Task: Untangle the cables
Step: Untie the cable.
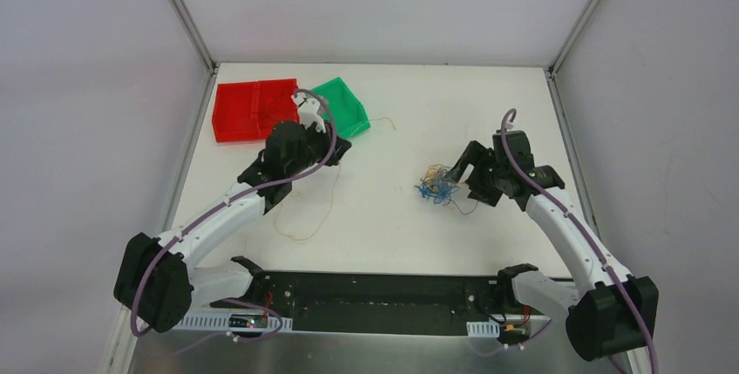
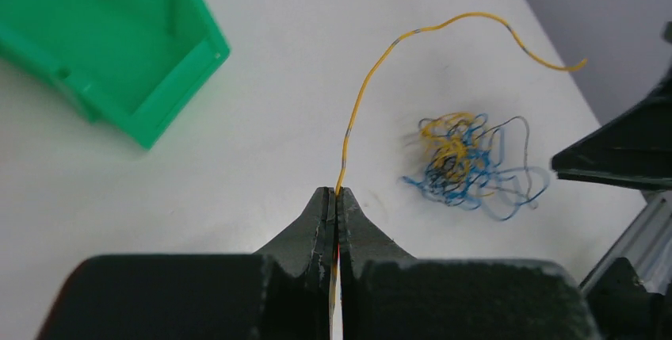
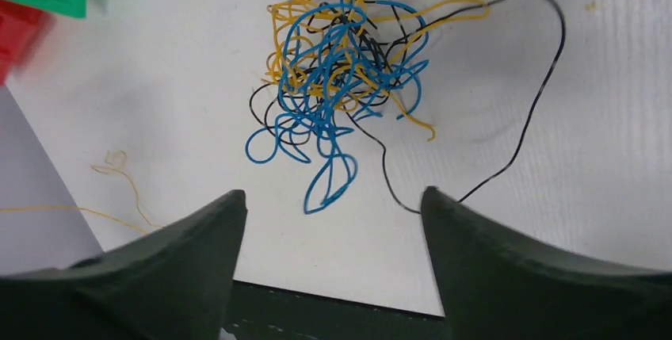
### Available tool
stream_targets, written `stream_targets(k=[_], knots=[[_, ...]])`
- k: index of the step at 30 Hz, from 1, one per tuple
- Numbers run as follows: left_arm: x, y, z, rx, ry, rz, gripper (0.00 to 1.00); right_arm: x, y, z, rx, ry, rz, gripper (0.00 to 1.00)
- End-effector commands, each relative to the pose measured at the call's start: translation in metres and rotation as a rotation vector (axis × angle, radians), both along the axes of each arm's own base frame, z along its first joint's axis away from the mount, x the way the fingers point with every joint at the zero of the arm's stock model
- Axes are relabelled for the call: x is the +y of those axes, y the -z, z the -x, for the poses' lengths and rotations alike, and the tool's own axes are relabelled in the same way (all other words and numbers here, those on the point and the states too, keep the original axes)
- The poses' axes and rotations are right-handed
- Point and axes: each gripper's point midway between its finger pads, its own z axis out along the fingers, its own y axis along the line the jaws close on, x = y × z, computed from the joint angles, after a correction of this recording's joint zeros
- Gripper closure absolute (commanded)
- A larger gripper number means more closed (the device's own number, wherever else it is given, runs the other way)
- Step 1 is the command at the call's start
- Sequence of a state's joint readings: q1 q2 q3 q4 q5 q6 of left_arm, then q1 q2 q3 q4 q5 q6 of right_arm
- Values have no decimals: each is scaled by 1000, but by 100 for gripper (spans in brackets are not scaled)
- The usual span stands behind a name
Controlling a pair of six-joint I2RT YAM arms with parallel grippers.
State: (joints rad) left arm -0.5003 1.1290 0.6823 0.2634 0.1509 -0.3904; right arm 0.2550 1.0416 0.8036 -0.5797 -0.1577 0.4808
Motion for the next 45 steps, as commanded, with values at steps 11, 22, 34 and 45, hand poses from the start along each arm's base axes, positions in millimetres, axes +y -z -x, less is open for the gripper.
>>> stream_targets(k=[11,22,34,45], knots=[[-34,-108,-36,-104,32,-2,97,1,-34,-11,-119,-40,20,2],[71,21,20,163,-399,-100,43,15,-36,-7,-121,-123,-2,1],[65,51,56,407,-415,-10,1,87,-33,5,-80,-341,31,1],[-5,110,57,568,-216,-191,1,93,-33,6,-103,-335,21,1]])
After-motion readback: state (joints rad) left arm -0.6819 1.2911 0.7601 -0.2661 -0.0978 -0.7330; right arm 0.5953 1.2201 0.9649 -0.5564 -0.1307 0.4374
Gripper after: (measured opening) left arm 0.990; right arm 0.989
